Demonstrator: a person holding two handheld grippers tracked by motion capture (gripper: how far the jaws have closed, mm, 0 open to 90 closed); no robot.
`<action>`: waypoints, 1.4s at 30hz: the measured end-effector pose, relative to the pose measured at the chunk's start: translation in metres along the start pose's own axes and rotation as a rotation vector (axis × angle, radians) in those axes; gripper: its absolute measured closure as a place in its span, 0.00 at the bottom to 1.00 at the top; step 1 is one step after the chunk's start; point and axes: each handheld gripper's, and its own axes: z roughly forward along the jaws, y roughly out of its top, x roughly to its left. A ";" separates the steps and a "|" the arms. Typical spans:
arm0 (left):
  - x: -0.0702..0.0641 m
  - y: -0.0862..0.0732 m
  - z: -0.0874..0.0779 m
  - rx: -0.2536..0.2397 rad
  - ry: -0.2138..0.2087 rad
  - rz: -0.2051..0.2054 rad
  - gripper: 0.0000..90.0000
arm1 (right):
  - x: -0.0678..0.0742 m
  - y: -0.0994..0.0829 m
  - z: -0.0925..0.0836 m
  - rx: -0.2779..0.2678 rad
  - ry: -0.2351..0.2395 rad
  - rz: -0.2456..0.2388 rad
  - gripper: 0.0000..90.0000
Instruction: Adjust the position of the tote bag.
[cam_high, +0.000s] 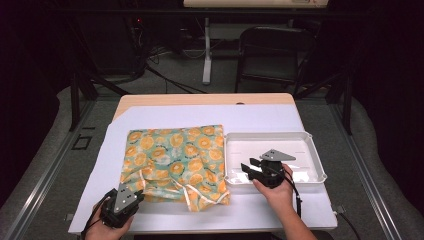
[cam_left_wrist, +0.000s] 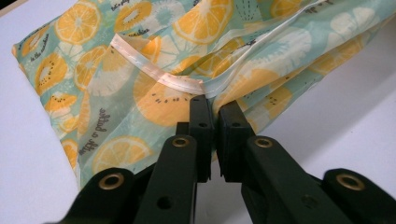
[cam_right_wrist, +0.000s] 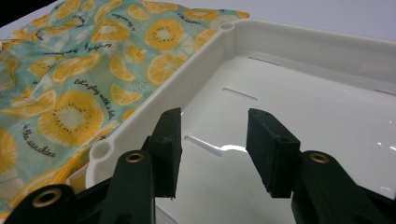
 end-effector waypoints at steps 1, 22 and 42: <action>0.000 0.000 0.000 0.000 0.000 0.001 0.98 | 0.000 0.000 0.000 -0.001 0.000 0.000 0.62; 0.014 0.025 -0.004 -0.081 0.032 -0.046 1.00 | -0.002 0.000 -0.001 -0.006 -0.002 0.013 0.61; 0.046 0.086 -0.004 -0.169 0.090 -0.106 1.00 | -0.005 -0.001 -0.002 -0.023 0.001 0.049 0.61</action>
